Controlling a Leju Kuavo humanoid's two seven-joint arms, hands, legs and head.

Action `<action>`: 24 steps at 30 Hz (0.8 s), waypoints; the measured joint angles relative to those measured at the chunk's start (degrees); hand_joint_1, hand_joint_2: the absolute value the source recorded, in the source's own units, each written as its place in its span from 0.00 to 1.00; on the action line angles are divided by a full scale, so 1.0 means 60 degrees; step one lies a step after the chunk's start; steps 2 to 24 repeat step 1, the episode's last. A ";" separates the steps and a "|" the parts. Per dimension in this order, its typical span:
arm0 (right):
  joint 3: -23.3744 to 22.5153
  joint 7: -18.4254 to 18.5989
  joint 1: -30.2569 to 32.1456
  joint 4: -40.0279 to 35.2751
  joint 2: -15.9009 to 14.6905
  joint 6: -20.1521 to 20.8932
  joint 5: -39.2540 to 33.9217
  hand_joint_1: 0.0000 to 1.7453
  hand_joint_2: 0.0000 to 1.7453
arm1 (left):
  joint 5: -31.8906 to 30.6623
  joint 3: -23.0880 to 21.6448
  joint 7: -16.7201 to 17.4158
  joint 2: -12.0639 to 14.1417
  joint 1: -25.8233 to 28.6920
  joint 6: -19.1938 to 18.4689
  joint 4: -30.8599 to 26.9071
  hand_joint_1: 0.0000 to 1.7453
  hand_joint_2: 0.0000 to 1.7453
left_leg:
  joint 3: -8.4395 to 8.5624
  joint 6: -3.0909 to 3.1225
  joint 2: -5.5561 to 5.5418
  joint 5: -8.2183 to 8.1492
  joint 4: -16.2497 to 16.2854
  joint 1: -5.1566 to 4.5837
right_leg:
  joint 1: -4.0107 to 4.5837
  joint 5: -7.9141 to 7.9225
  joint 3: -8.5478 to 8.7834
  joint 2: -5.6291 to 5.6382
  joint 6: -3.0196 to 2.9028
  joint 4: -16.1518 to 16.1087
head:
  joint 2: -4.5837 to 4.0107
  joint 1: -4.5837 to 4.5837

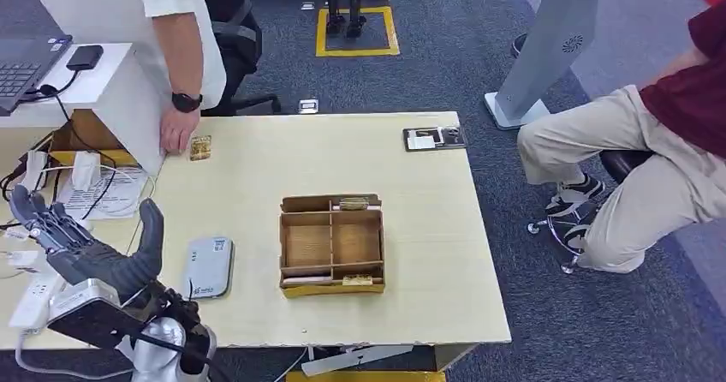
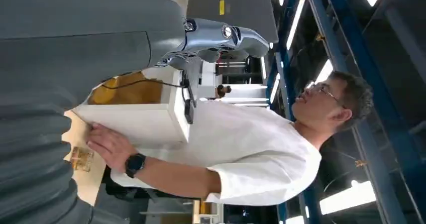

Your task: Pass the card to the sensor for recognition and then transmit it.

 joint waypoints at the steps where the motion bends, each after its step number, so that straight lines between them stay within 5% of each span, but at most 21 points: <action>1: -0.0011 -0.0007 -0.0003 -0.0011 0.0007 0.0000 0.0011 0.00 1.00 | -0.0018 0.0000 0.0000 0.0000 0.0021 0.0000 -0.0080 0.00 1.00 | 0.0000 0.0000 0.0000 0.0000 0.0000 0.0000 | 0.0000 0.0000 0.0000 0.0000 0.0000 0.0000 | 0.0000 0.0000; 24: -0.0011 -0.0007 -0.0003 -0.0011 0.0007 0.0000 0.0011 0.00 1.00 | -0.0018 0.0000 0.0000 0.0000 0.0021 0.0000 -0.0080 0.00 1.00 | 0.0000 0.0000 0.0000 0.0000 0.0000 0.0000 | 0.0000 0.0000 0.0000 0.0000 0.0000 0.0000 | 0.0000 0.0000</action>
